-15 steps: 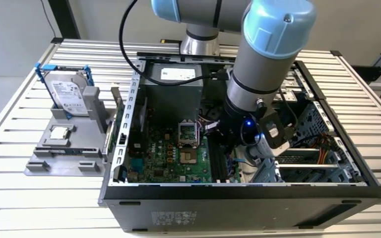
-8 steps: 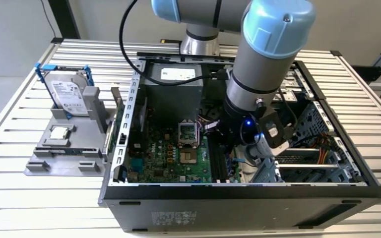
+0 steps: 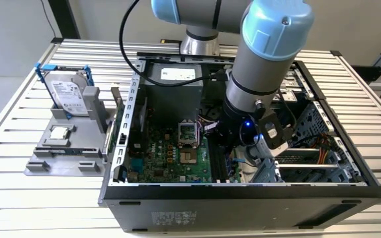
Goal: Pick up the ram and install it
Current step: 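Insert the ram into the slot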
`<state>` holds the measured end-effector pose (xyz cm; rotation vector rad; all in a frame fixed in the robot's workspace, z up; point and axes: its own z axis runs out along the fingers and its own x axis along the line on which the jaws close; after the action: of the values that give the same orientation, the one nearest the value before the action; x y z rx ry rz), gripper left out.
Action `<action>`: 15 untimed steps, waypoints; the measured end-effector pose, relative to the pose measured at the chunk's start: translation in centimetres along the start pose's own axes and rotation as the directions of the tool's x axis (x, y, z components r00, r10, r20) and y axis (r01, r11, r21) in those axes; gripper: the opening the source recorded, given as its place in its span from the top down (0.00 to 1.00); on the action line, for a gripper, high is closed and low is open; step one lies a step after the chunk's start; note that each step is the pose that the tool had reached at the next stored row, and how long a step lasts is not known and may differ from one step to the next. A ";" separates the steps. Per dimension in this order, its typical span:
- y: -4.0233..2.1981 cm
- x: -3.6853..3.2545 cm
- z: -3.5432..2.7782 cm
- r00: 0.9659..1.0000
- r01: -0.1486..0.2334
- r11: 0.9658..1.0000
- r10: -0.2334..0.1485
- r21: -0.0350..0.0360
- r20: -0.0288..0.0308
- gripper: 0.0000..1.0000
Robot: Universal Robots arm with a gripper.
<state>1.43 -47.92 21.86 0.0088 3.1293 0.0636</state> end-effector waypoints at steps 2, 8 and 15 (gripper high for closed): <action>0.00 0.00 0.01 1.000 0.000 1.000 0.000 0.000 -0.001 1.00; -0.05 0.00 0.02 1.000 0.000 1.000 0.000 0.000 -0.002 1.00; -0.06 0.11 0.12 1.000 0.000 1.000 0.000 0.000 -0.002 1.00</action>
<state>1.32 -47.98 21.73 0.0086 3.1318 0.0634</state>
